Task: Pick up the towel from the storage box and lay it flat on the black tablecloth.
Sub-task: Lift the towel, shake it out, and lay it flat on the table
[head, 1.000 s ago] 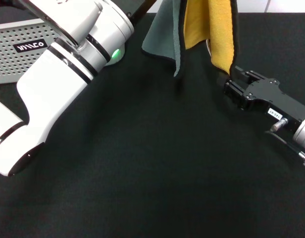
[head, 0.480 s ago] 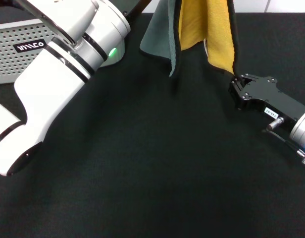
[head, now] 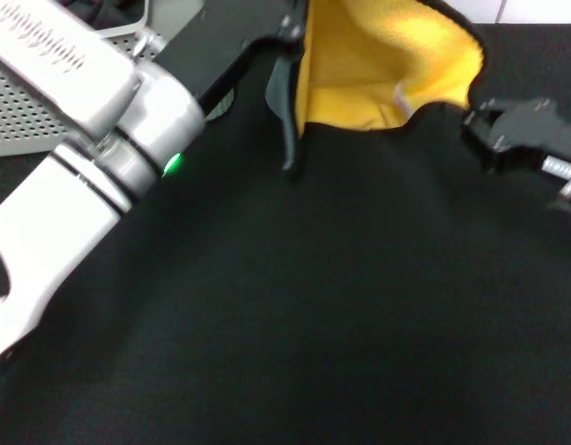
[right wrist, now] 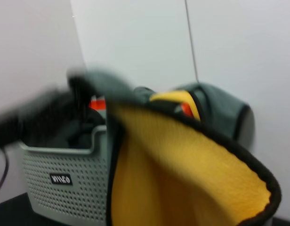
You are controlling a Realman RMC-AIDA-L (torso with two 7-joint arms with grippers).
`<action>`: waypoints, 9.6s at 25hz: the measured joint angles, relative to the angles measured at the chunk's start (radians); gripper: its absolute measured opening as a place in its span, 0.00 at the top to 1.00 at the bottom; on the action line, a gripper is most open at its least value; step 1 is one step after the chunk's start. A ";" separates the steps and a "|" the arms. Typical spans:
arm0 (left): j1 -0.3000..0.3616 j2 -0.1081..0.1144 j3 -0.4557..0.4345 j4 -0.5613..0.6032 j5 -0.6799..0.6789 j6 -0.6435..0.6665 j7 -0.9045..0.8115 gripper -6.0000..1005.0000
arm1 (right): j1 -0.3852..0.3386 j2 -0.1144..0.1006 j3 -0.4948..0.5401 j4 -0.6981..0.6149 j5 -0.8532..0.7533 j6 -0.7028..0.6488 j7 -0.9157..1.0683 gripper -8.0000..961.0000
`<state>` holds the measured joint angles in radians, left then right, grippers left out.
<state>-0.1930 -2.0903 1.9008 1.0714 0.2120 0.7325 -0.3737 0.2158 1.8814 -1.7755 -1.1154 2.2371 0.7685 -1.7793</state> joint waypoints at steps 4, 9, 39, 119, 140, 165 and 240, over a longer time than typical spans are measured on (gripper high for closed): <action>0.111 0.031 -0.013 0.102 0.189 -0.039 -0.198 0.97 | -0.035 -0.001 0.080 -0.135 -0.189 0.011 0.151 0.97; 0.190 0.106 -0.028 0.279 0.549 -0.070 -0.600 0.97 | -0.060 0.083 0.436 -0.458 -0.674 0.319 0.591 0.97; -0.033 0.083 -0.658 0.641 1.470 0.904 -1.694 0.97 | 0.200 0.047 0.916 -0.681 -0.907 0.996 1.060 0.96; 0.023 0.261 -0.766 0.945 1.266 1.305 -1.956 0.97 | -0.271 0.108 0.572 -0.854 -0.562 1.045 1.178 0.94; 0.035 0.278 -0.757 0.891 1.164 1.305 -1.931 0.97 | -0.254 0.068 0.521 -0.628 -0.483 1.052 1.124 0.93; -0.432 0.017 -0.800 0.061 1.953 0.908 -1.482 0.97 | 0.312 0.082 0.748 0.309 -1.032 0.782 0.607 0.93; -0.264 -0.007 -0.295 0.261 2.443 0.246 -0.955 0.93 | 0.469 0.127 0.699 0.522 -1.140 0.289 0.555 0.91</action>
<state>-0.4574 -2.0970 1.6060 1.3327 2.6545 0.9784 -1.3291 0.6853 2.0080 -1.0760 -0.5932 1.0966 1.0576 -1.2239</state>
